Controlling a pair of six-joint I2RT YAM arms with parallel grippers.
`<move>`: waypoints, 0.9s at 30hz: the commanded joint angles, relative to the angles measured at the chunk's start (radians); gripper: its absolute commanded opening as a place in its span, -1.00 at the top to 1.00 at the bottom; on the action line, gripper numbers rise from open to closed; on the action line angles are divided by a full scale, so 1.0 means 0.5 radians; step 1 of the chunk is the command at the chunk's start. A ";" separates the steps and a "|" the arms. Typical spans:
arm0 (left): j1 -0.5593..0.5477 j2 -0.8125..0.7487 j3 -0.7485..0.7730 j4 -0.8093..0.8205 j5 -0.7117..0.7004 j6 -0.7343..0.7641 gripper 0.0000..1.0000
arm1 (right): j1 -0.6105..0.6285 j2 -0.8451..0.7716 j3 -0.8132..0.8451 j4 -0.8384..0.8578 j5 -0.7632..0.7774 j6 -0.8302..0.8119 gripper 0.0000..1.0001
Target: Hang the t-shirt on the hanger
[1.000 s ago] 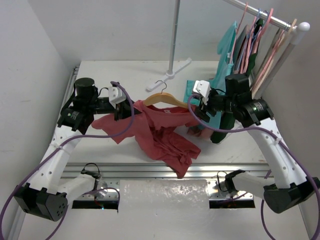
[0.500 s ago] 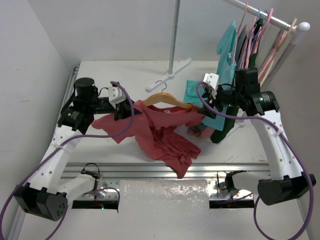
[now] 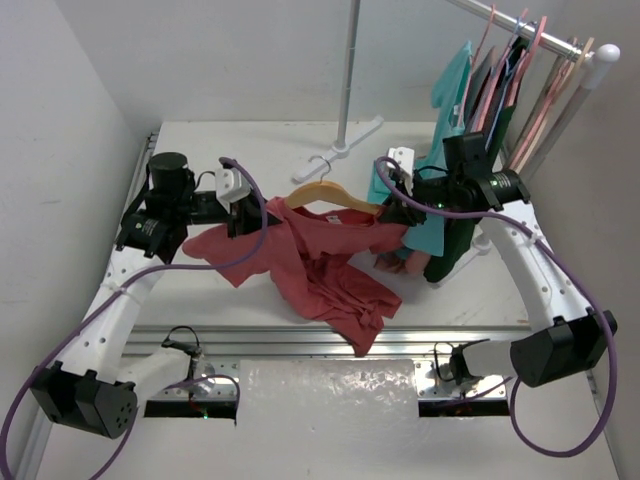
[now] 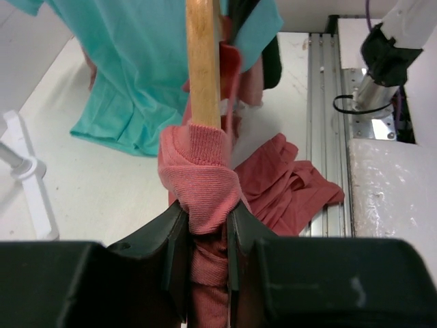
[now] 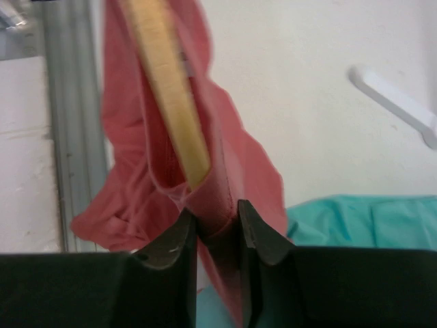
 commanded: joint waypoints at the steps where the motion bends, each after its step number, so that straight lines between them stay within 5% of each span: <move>1: 0.011 0.020 0.123 0.178 0.206 -0.043 1.00 | 0.108 0.005 0.017 0.082 -0.260 -0.014 0.67; 3: 0.011 0.038 0.139 0.181 0.234 -0.071 1.00 | 0.148 -0.025 -0.022 0.216 -0.440 0.047 0.89; 6: 0.011 0.081 0.151 0.178 0.234 -0.096 1.00 | 0.231 -0.108 -0.099 0.478 -0.534 0.210 0.90; 11: 0.001 0.167 0.163 0.169 0.301 -0.120 1.00 | 0.274 -0.108 -0.020 0.705 -0.488 0.446 0.74; 16: -0.085 0.164 0.139 0.209 0.317 -0.138 1.00 | 0.311 0.088 0.140 0.589 -0.445 0.505 0.50; 23: -0.097 0.161 0.130 0.292 0.317 -0.212 1.00 | 0.486 0.119 0.085 0.733 -0.350 0.557 0.49; 24: -0.100 0.155 0.130 0.289 0.317 -0.212 1.00 | 0.501 0.125 0.103 0.745 -0.331 0.569 0.51; 27: -0.097 0.146 0.139 0.313 0.247 -0.249 1.00 | 0.514 0.101 0.058 0.809 -0.328 0.581 1.00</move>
